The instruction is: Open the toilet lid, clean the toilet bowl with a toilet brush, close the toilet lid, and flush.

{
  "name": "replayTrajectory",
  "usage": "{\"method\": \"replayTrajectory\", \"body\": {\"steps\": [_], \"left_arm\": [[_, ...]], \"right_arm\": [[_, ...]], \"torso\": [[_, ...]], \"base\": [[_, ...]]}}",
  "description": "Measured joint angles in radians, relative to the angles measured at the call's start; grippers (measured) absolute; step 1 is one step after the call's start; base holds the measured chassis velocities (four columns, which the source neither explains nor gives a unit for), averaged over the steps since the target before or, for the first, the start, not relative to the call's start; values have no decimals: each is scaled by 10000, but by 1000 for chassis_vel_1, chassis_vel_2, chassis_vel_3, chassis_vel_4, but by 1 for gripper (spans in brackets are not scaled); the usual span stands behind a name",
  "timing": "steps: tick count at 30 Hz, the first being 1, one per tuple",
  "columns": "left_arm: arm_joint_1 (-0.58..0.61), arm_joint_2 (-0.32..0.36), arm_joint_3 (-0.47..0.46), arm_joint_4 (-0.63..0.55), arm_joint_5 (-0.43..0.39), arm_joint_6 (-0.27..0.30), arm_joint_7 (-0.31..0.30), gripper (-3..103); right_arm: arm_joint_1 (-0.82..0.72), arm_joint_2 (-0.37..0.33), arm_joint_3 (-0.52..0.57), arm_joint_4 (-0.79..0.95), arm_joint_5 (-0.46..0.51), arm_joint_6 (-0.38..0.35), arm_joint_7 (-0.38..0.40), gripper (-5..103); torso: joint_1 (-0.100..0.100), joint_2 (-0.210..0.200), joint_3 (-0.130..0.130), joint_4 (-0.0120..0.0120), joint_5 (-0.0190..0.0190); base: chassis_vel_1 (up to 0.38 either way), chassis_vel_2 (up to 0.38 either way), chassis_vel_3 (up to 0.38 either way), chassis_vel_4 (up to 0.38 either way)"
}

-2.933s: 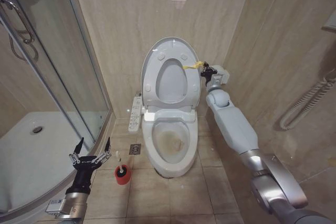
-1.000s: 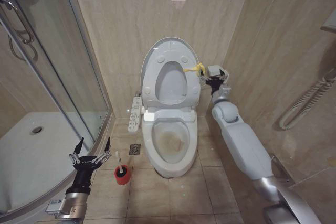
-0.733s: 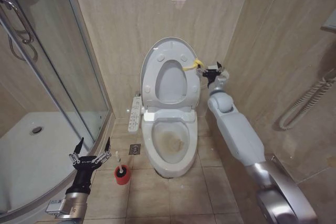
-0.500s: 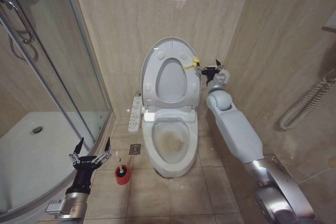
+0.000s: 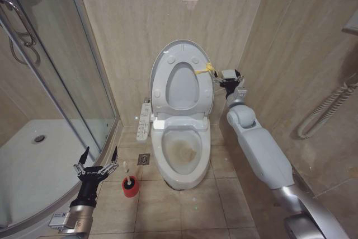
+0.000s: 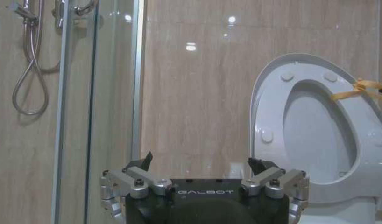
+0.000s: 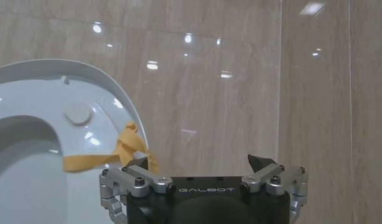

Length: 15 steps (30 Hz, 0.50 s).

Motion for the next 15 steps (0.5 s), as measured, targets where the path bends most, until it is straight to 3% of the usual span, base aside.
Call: {"method": "replayTrajectory", "body": {"steps": [15], "left_arm": [[0,0,0,0,0,0,0,100]], "right_arm": [[-595,-24,-129,999,345,-279,38,100]], "torso": [[0,0,0,4,-2]], "base": [[0,0,0,0]]}}
